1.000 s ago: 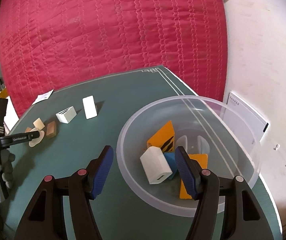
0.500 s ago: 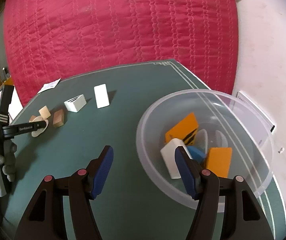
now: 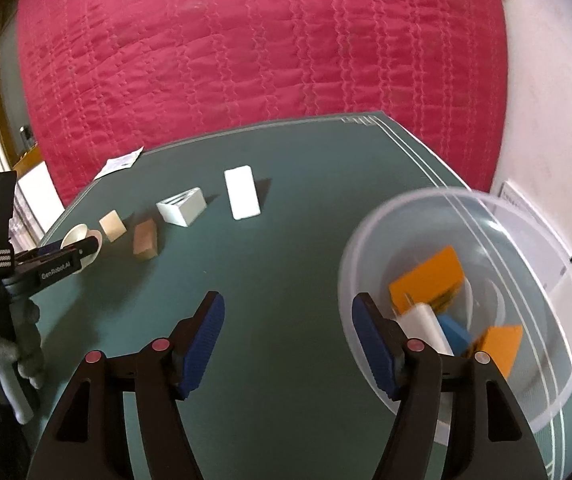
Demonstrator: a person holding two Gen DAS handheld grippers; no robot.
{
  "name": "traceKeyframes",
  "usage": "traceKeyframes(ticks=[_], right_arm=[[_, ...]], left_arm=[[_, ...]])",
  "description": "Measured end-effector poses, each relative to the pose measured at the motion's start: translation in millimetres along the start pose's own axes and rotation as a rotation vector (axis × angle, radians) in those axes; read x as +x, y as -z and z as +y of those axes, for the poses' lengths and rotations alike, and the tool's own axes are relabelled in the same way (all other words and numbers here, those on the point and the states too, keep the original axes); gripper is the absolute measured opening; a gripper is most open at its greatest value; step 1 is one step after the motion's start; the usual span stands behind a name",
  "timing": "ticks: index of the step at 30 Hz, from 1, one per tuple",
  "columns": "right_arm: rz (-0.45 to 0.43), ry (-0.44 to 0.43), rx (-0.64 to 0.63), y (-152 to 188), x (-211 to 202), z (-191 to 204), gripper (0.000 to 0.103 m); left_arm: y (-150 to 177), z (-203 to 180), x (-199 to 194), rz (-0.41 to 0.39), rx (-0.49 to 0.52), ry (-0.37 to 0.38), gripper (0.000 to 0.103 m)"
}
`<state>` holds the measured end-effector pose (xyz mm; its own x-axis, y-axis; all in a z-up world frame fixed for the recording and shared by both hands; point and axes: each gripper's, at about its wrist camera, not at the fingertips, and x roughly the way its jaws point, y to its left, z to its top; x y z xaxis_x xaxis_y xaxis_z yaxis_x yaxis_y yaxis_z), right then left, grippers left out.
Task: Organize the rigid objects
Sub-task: 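Grasp the brown wooden block with the right gripper while left holds the white cup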
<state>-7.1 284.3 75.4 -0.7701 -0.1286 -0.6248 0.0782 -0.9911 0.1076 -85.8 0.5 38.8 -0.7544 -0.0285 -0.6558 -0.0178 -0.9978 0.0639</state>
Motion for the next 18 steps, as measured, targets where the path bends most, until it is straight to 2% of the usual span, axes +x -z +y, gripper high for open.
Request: traceKeyframes(ticks=[5,18], right_arm=[[-0.021,-0.010,-0.047,-10,5,21,0.068],[0.102,-0.157,-0.105,-29,71,87,0.068]], left_arm=[[0,0,-4,-0.024,-0.001,-0.022,0.055],[2,13,-4,-0.007,-0.051,0.000,0.055]])
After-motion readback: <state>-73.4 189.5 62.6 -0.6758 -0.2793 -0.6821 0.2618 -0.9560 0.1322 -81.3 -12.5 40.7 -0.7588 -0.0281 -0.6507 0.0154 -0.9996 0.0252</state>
